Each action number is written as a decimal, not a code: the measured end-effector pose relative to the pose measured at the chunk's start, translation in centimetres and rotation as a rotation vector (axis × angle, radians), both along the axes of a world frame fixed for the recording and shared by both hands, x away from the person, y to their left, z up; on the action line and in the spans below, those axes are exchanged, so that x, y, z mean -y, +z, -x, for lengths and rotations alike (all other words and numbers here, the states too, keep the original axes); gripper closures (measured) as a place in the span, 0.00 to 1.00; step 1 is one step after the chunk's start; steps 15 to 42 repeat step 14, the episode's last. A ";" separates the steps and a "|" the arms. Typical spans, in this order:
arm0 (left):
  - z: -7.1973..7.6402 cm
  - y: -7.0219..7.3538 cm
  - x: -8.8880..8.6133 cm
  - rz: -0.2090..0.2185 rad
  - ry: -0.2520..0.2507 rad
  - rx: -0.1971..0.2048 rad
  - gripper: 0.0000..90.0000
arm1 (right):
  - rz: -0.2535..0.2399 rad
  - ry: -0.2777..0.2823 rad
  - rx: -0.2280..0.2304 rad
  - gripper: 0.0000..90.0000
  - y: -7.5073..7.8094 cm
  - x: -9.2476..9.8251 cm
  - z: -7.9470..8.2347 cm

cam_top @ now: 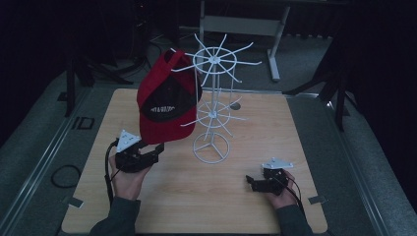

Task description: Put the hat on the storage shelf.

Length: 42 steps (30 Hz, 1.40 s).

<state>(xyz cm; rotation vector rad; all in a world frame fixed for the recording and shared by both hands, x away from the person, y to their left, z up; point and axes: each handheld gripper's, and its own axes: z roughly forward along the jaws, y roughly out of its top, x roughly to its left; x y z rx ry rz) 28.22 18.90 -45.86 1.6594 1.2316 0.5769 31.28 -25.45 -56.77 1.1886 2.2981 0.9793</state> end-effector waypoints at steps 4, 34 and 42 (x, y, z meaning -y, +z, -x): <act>-0.1 0.2 -0.8 0.009 0.016 -0.003 0.37 | 0.000 0.000 0.000 0.17 0.0 0.0 0.0; -0.2 0.6 -2.4 0.021 0.022 0.004 0.31 | 0.000 0.000 0.000 0.17 0.0 0.0 0.0; -0.2 0.6 -2.4 0.021 0.022 0.004 0.31 | 0.000 0.000 0.000 0.17 0.0 0.0 0.0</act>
